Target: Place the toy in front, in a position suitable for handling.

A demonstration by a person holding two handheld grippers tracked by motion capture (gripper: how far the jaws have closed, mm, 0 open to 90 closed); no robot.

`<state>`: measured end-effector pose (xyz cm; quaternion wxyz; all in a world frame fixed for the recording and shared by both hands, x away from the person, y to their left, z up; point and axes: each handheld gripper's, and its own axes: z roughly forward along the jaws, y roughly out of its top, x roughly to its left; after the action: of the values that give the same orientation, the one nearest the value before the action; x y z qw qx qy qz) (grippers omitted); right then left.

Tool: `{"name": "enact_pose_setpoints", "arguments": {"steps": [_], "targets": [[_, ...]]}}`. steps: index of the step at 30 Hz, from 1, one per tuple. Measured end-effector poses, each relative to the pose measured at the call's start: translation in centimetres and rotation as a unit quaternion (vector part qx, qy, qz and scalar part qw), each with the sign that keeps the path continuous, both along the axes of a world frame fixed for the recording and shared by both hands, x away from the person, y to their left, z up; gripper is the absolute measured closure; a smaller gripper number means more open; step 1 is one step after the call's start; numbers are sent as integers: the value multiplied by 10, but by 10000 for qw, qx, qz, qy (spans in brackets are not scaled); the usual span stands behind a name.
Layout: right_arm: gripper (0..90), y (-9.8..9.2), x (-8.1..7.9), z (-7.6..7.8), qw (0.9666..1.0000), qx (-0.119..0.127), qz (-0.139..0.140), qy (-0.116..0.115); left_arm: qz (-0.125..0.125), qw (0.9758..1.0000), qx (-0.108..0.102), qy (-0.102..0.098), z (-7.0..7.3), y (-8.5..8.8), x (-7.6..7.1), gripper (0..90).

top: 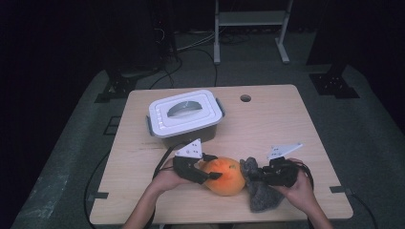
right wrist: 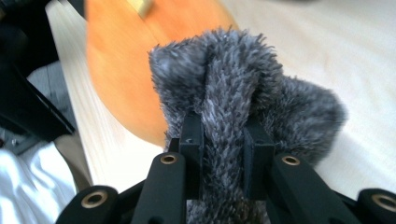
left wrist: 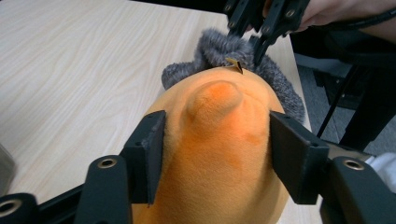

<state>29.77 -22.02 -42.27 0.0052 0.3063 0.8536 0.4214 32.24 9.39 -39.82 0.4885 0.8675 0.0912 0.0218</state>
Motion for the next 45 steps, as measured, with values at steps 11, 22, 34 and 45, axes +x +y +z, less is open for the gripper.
{"name": "enact_pose_setpoints", "arguments": {"steps": [11,22,34,45], "targets": [[733,26,-22,38,9961,344,313,-746,-143,9990,280,-330,13,-28,-19,386],[735,14,-10,14,9987,298,198,-370,-63,9996,133,255,-4,-8,1,133],[732,-2,-4,3,10000,56,-32,-69,2,9998,92,185,1,-4,1,396],[735,20,-20,34,9968,285,130,-741,281,9991,299,-88,14,-18,-10,353]]}}
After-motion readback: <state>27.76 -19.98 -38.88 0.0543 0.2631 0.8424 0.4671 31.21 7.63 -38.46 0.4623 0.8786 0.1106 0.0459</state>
